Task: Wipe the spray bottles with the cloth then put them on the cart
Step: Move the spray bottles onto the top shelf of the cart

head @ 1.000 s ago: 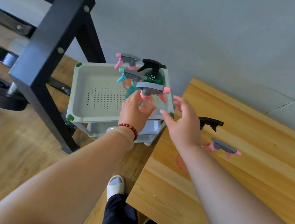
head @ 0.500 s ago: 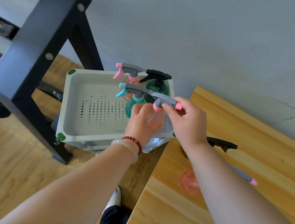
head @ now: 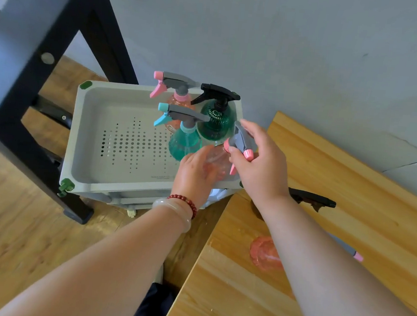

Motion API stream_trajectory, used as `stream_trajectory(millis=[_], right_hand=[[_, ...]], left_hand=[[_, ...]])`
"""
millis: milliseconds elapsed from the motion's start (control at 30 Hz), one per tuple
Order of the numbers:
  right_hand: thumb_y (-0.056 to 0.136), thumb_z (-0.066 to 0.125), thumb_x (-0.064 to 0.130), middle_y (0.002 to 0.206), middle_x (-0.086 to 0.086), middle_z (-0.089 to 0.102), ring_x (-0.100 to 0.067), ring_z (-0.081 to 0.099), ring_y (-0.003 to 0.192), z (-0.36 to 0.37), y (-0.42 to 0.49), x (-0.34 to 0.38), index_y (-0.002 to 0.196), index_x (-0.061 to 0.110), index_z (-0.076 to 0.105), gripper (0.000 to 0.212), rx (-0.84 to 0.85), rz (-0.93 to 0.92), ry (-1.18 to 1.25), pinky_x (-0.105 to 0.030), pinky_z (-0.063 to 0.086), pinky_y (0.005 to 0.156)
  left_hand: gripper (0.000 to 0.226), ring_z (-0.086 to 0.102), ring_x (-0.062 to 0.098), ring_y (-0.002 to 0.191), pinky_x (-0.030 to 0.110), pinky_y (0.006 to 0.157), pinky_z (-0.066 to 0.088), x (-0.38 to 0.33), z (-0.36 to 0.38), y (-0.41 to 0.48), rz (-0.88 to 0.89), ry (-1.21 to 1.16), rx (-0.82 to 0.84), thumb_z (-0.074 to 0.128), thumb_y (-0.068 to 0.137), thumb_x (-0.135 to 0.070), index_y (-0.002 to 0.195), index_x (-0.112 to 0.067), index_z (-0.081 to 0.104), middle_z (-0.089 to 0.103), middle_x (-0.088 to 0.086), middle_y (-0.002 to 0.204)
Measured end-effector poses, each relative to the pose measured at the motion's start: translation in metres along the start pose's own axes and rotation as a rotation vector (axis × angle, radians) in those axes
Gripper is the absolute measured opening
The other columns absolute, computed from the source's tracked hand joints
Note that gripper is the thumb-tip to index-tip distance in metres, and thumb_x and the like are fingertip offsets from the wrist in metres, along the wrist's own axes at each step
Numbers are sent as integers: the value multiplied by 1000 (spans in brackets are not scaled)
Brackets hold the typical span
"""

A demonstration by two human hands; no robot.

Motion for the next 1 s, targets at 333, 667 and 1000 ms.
stream_trajectory(millis=[333, 667, 1000], right_hand=[[92, 39, 9, 153, 14, 39, -5, 41, 134, -24, 2, -1, 141, 26, 51, 53, 414, -136, -64, 5, 29, 89], [93, 63, 13, 136, 2, 59, -25, 48, 126, -13, 10, 17, 128, 17, 60, 35, 286, -302, -433, -35, 43, 97], [93, 64, 23, 105, -8, 56, -23, 51, 76, -1, 16, 6, 109, 9, 62, 21, 90, -220, -405, -29, 35, 60]], left_hand=[[43, 49, 24, 125, 29, 102, 36, 11, -10, -14, 2, 110, -21, 55, 100, -22, 142, -14, 52, 54, 7, 137], [45, 39, 29, 134, 39, 110, 31, 32, -28, -15, -87, 526, 123, 39, 105, -33, 146, -15, 41, 46, 7, 145], [69, 27, 28, 145, 36, 117, 25, 32, -35, -14, -163, 333, 25, 53, 100, -30, 155, -8, 17, 23, 11, 160]])
Point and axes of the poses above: each hand's wrist, its own y-axis towards the middle knuckle, its own z-axis out of the palm, x = y × z, the point moved 3 cm from there along y, towards the middle knuckle
